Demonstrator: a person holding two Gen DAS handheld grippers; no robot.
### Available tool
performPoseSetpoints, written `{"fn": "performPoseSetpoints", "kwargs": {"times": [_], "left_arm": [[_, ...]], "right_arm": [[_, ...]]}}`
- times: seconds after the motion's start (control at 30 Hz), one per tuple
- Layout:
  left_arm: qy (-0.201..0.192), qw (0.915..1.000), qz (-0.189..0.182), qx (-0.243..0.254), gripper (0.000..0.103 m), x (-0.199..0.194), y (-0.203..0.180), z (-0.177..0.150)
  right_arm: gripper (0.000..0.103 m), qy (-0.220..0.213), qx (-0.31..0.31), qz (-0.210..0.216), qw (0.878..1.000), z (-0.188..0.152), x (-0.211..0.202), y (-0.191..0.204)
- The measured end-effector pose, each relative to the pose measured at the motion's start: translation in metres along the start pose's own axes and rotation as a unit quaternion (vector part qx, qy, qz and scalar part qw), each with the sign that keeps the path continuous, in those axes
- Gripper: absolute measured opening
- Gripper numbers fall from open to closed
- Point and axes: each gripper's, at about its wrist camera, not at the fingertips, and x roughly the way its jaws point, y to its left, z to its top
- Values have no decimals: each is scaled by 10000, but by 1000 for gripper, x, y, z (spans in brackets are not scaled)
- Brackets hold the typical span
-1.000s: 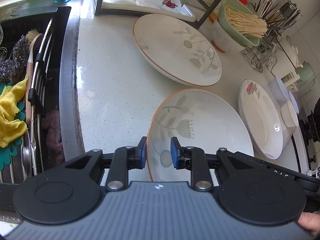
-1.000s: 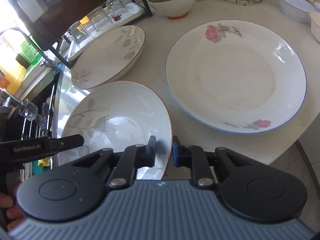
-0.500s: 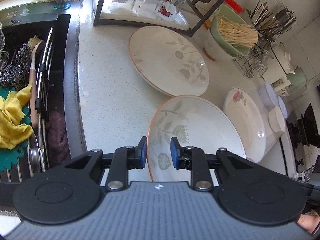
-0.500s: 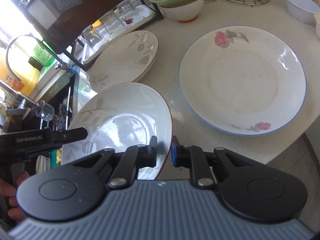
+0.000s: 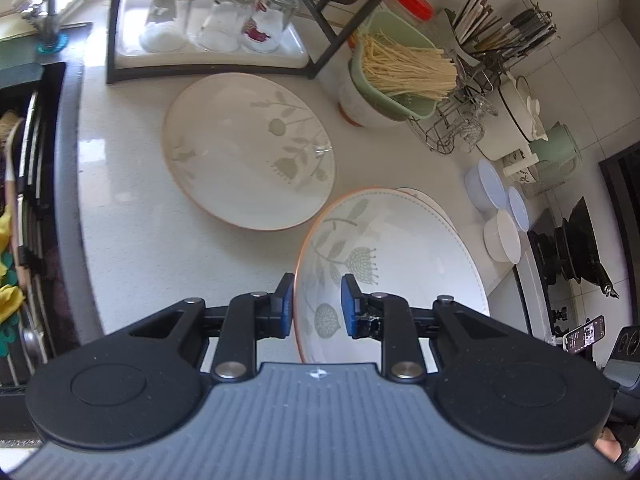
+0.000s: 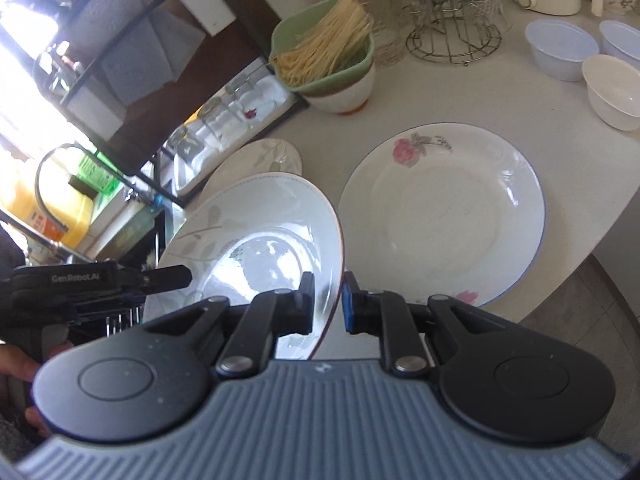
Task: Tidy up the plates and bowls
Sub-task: 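Lift the leaf plate with both grippers and carry it over the rose plate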
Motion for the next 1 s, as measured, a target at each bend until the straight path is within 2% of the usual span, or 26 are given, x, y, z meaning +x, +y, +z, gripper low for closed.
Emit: {"fn": "performPoseSetpoints", "kwargs": {"times": [0.4, 0.57, 0.8, 1.0], "left_arm": [[214, 9989, -129, 406, 28, 51, -59, 23], [397, 9973, -14, 624, 28, 85, -75, 30], [429, 9985, -172, 309, 28, 128, -74, 39], [431, 9988, -2, 225, 28, 150, -80, 40]], "right_arm": [[17, -291, 398, 58, 9988, 36, -4, -65], [17, -402, 260, -6, 9989, 49, 2, -84], [17, -330, 268, 134, 9990, 61, 22, -120], [17, -194, 73, 80, 9998, 65, 41, -135]]}}
